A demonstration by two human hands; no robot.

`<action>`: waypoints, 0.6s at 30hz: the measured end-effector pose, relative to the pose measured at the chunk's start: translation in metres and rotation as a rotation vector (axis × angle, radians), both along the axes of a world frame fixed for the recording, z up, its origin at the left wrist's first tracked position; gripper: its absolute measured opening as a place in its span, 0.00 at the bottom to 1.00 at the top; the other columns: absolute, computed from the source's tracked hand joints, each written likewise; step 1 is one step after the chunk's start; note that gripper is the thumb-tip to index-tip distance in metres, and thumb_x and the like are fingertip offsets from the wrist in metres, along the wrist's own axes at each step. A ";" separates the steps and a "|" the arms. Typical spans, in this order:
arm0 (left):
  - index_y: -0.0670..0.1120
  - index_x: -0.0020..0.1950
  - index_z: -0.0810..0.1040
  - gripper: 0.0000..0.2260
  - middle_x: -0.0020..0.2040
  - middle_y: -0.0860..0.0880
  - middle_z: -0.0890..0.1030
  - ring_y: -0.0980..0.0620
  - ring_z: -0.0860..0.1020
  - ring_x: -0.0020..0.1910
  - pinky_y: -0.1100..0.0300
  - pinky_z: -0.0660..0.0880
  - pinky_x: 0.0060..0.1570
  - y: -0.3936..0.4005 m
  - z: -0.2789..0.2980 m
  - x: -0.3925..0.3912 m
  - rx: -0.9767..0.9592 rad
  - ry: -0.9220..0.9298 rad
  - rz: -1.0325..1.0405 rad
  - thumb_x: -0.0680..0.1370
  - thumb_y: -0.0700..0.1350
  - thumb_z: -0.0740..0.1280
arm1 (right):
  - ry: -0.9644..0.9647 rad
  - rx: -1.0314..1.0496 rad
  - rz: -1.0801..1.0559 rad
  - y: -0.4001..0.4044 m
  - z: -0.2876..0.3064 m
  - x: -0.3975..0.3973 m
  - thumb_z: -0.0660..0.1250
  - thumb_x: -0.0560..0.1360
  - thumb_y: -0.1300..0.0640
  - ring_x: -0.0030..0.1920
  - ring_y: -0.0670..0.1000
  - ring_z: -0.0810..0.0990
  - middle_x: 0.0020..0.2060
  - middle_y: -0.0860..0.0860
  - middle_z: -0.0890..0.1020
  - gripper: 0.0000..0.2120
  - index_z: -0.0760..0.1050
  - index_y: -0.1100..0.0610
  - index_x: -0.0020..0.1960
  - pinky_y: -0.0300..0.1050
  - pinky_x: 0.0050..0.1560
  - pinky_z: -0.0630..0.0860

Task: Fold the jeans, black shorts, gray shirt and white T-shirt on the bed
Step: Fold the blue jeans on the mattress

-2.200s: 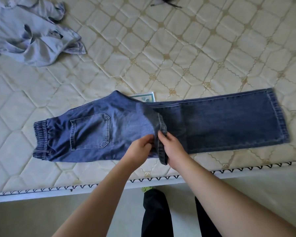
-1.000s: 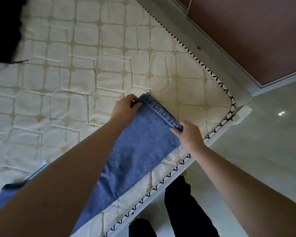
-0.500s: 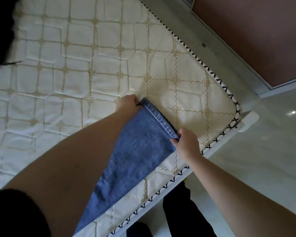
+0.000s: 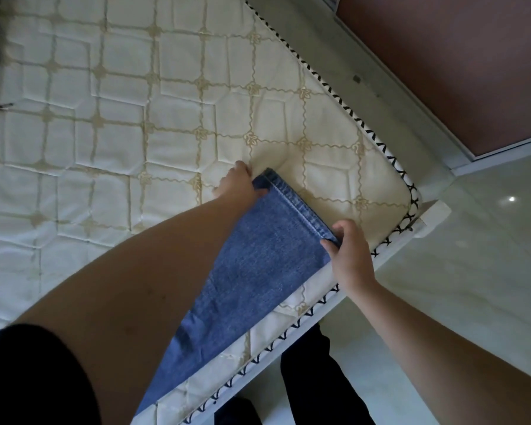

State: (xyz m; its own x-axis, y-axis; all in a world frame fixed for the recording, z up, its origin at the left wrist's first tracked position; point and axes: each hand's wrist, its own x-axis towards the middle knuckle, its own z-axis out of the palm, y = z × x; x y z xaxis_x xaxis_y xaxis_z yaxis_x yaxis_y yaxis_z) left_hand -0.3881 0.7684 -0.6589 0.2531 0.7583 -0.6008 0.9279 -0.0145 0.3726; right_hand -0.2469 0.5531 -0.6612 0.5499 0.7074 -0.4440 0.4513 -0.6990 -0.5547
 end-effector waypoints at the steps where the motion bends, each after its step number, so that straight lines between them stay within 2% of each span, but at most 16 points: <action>1: 0.45 0.62 0.72 0.20 0.52 0.46 0.75 0.45 0.76 0.53 0.49 0.74 0.54 0.004 0.000 -0.001 -0.031 0.061 -0.060 0.74 0.50 0.73 | -0.003 0.010 0.002 -0.001 0.000 0.001 0.69 0.77 0.56 0.43 0.50 0.73 0.46 0.51 0.73 0.10 0.71 0.57 0.55 0.40 0.41 0.64; 3: 0.43 0.60 0.76 0.16 0.54 0.43 0.78 0.44 0.77 0.53 0.54 0.73 0.49 0.011 0.004 0.000 -0.043 0.072 -0.148 0.76 0.49 0.70 | -0.042 0.040 0.021 -0.004 0.000 0.001 0.68 0.78 0.55 0.41 0.49 0.71 0.46 0.51 0.73 0.09 0.72 0.58 0.54 0.38 0.39 0.62; 6: 0.44 0.58 0.76 0.14 0.53 0.43 0.79 0.46 0.77 0.49 0.54 0.73 0.45 0.015 0.010 0.000 0.002 -0.036 -0.083 0.76 0.49 0.70 | -0.105 0.080 0.014 -0.001 0.004 0.003 0.66 0.79 0.58 0.44 0.51 0.75 0.52 0.54 0.72 0.09 0.74 0.60 0.57 0.37 0.43 0.66; 8: 0.46 0.58 0.75 0.16 0.55 0.45 0.78 0.45 0.76 0.53 0.52 0.74 0.49 0.014 0.011 -0.002 0.095 -0.006 -0.019 0.75 0.53 0.71 | -0.127 0.050 -0.012 0.004 0.008 0.007 0.64 0.79 0.63 0.49 0.55 0.78 0.59 0.56 0.71 0.12 0.73 0.60 0.62 0.43 0.47 0.73; 10: 0.48 0.60 0.73 0.17 0.58 0.47 0.76 0.45 0.74 0.57 0.51 0.72 0.51 0.010 0.013 -0.009 0.216 0.014 0.019 0.76 0.55 0.70 | -0.211 0.029 -0.008 0.009 0.013 0.005 0.64 0.77 0.67 0.55 0.57 0.78 0.64 0.58 0.71 0.18 0.71 0.60 0.66 0.50 0.56 0.76; 12: 0.49 0.62 0.73 0.13 0.60 0.48 0.75 0.47 0.73 0.59 0.53 0.71 0.52 0.002 0.016 -0.024 0.286 -0.114 0.077 0.79 0.51 0.66 | -0.302 0.084 0.073 0.012 0.018 -0.007 0.65 0.75 0.68 0.61 0.60 0.76 0.65 0.59 0.72 0.20 0.71 0.63 0.67 0.54 0.62 0.74; 14: 0.48 0.63 0.75 0.11 0.62 0.48 0.76 0.47 0.74 0.60 0.51 0.72 0.58 -0.015 0.020 -0.053 0.330 -0.231 0.121 0.81 0.45 0.62 | -0.305 0.129 0.216 0.011 0.019 -0.031 0.66 0.75 0.67 0.65 0.60 0.74 0.66 0.60 0.73 0.22 0.70 0.63 0.68 0.56 0.64 0.73; 18: 0.44 0.61 0.77 0.11 0.59 0.45 0.78 0.44 0.74 0.58 0.54 0.68 0.59 -0.069 0.021 -0.139 0.430 -0.213 0.175 0.80 0.39 0.61 | -0.194 0.096 0.504 0.001 0.011 -0.095 0.64 0.78 0.61 0.71 0.58 0.68 0.72 0.58 0.68 0.23 0.67 0.61 0.72 0.55 0.68 0.69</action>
